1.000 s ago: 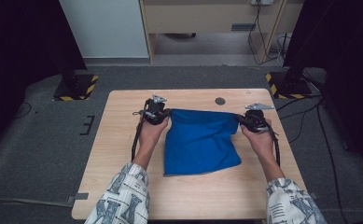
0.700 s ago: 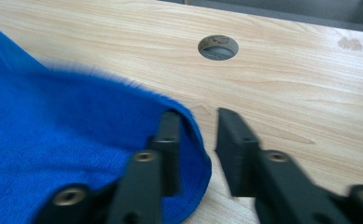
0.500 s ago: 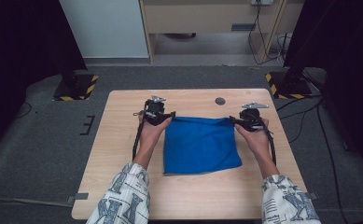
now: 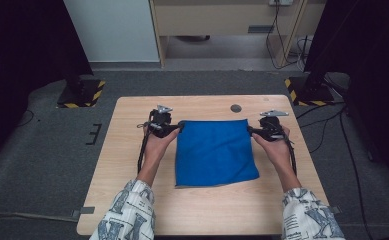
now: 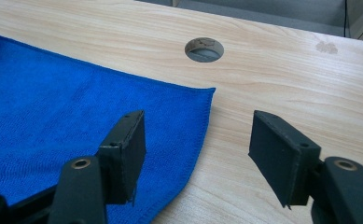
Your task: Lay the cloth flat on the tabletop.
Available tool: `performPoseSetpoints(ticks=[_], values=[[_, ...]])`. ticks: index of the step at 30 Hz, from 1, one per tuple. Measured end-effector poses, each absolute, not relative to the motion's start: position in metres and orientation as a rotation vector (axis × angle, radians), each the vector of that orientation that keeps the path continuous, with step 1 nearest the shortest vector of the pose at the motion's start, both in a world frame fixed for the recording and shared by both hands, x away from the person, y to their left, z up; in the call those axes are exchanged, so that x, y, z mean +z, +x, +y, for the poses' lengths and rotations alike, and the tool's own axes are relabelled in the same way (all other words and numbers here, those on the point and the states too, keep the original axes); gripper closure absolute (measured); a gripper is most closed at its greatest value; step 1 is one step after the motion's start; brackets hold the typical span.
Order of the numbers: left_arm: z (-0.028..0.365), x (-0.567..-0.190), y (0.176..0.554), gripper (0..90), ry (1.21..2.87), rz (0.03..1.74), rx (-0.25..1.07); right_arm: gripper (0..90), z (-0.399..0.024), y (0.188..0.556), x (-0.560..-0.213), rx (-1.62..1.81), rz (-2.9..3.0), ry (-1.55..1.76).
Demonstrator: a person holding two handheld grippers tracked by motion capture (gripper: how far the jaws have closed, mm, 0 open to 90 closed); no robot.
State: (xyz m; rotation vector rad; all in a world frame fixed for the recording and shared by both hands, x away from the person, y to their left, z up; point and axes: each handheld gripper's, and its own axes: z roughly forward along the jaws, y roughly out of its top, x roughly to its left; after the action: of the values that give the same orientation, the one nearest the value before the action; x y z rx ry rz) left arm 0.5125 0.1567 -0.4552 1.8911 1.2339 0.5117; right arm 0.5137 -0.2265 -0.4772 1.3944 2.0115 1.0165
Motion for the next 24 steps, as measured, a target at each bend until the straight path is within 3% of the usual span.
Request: performPoseSetpoints(ticks=[13,24], values=[[0.156,-0.456,0.5,27.9,1.889,1.195,0.5,32.1,-0.223,0.505,-0.472,1.039,2.043,1.368],[0.158,-0.468,0.475,22.5,1.931,1.121,0.509,29.1,-0.224,0.476,-0.474,1.091,2.09,1.306]])
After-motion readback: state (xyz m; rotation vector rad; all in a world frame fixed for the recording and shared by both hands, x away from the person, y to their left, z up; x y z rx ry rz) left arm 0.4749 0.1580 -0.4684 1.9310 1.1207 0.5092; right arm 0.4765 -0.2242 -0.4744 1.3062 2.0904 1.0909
